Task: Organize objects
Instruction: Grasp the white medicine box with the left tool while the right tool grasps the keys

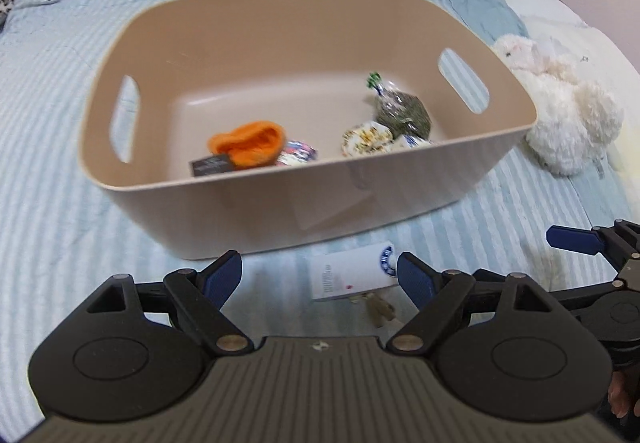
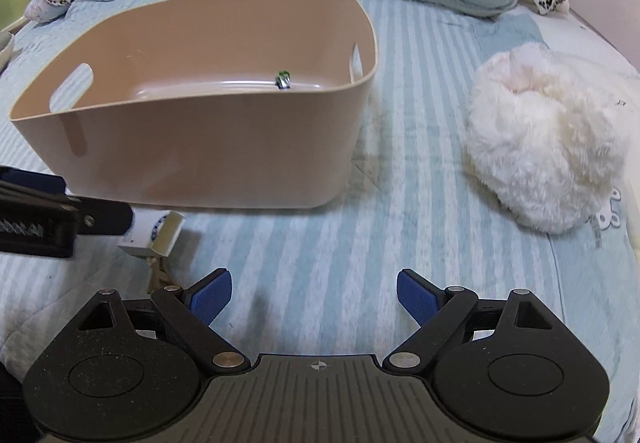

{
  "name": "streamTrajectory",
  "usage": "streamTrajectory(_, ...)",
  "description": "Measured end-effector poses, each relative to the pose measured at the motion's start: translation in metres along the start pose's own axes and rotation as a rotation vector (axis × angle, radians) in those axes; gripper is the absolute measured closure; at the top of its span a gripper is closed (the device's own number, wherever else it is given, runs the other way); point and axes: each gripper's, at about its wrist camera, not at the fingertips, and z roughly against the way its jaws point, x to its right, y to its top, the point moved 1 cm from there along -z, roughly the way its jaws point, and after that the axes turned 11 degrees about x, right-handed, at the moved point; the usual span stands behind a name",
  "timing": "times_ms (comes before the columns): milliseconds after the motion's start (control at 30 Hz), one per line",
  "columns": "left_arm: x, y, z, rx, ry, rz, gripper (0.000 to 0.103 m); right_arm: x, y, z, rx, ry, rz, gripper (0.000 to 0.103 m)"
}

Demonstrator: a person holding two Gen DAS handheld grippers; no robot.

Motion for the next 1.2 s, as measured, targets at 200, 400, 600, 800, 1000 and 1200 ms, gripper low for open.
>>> streamTrajectory(200, -0.002, -0.008, -0.028, -0.039, 0.009, 0.04, 0.018, 0.001, -0.002, -0.005, -0.012, 0.008, -0.006, 0.012)
streamTrajectory(400, -0.015, -0.017, -0.038, -0.06, 0.024, 0.076, 0.019, -0.002, -0.003, -0.009, -0.015, 0.02, -0.007, 0.012)
streamTrajectory(600, -0.03, -0.017, -0.035, -0.059, 0.021, 0.069, 0.041, -0.011, -0.003, -0.013, -0.019, 0.029, 0.013, 0.012)
streamTrajectory(800, -0.051, -0.021, -0.022, -0.043, 0.038, 0.091, 0.042, -0.019, -0.001, -0.012, -0.007, 0.065, 0.007, 0.012)
streamTrajectory(1000, -0.065, -0.026, -0.008, -0.042, 0.083, 0.068, 0.042, -0.039, 0.001, -0.014, -0.008, 0.15, -0.002, 0.012)
streamTrajectory(1200, -0.061, -0.032, -0.005, -0.042, 0.098, 0.007, 0.042, -0.065, -0.004, -0.031, -0.024, 0.189, 0.046, 0.016)
